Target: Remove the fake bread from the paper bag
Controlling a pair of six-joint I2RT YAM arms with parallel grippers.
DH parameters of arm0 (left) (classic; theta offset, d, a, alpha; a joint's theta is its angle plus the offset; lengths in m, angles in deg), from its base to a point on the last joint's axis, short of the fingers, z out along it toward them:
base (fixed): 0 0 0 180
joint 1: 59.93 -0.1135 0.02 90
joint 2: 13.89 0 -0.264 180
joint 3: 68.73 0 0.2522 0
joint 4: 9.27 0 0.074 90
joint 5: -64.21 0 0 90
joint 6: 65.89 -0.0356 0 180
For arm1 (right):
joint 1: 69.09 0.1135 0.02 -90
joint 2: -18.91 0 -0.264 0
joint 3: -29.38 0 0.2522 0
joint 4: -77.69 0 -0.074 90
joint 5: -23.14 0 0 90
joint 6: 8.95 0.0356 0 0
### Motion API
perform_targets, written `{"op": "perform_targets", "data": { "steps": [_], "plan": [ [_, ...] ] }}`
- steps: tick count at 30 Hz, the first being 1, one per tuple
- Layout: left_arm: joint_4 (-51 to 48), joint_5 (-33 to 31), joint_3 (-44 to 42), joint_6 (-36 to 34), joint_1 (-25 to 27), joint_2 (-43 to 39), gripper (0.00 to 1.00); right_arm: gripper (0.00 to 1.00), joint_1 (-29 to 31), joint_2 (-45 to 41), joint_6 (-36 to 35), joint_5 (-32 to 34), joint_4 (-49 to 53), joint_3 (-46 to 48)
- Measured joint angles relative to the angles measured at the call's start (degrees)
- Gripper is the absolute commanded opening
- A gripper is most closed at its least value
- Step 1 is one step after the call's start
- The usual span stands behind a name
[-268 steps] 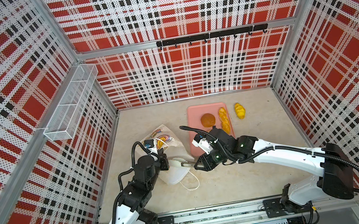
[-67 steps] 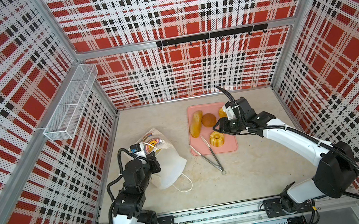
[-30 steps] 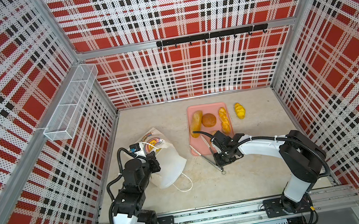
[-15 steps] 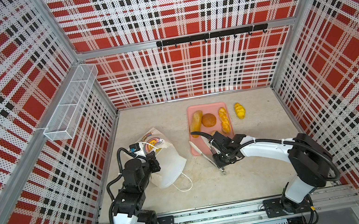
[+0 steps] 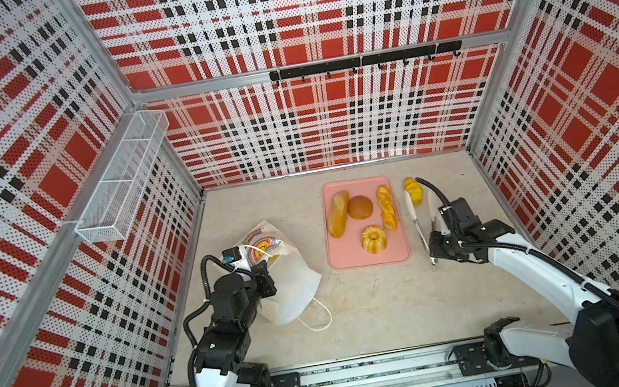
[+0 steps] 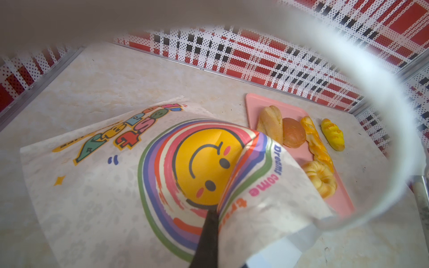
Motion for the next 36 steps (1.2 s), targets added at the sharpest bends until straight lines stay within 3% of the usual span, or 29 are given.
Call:
{"op": "perform_targets", "data": {
  "steps": [4,9,10,13,17,18,22,29,36],
  "plan": [
    [0.0,0.26,0.0,0.0,-0.13,-0.07,0.0,0.0,-6.56,3.15,-3.1,0.83,0.28,1.88],
    [0.09,0.72,-0.02,0.09,-0.59,-0.04,0.0,0.0,-8.72,8.57,-5.77,1.33,-2.47,1.88],
    [0.11,0.79,-0.04,0.13,-0.7,-0.07,0.0,0.04,-8.76,9.9,-6.05,1.31,-3.15,1.88],
    [0.17,0.94,-0.04,0.2,-0.83,-0.07,0.0,0.34,-9.16,12.72,-6.49,0.74,-4.85,1.88],
    [0.2,1.05,-0.09,0.2,-0.92,-0.24,0.0,0.48,-9.25,12.87,-7.04,0.37,-6.54,1.73],
    [0.2,1.05,-0.09,0.2,-0.92,-0.31,0.0,0.59,-9.25,12.68,-6.99,0.39,-6.6,1.68],
    [0.2,1.07,-0.09,0.22,-0.94,-0.33,0.0,0.82,-9.29,9.73,-6.16,-0.2,-6.54,1.86],
    [0.22,1.29,-0.09,0.26,-0.94,-0.57,0.0,0.93,-9.27,-0.94,-1.66,-3.08,-10.67,7.5],
    [0.26,1.84,-0.15,0.37,-0.96,-0.66,0.0,0.93,-4.87,2.32,2.32,-1.14,-12.28,10.49]
  ]
}}
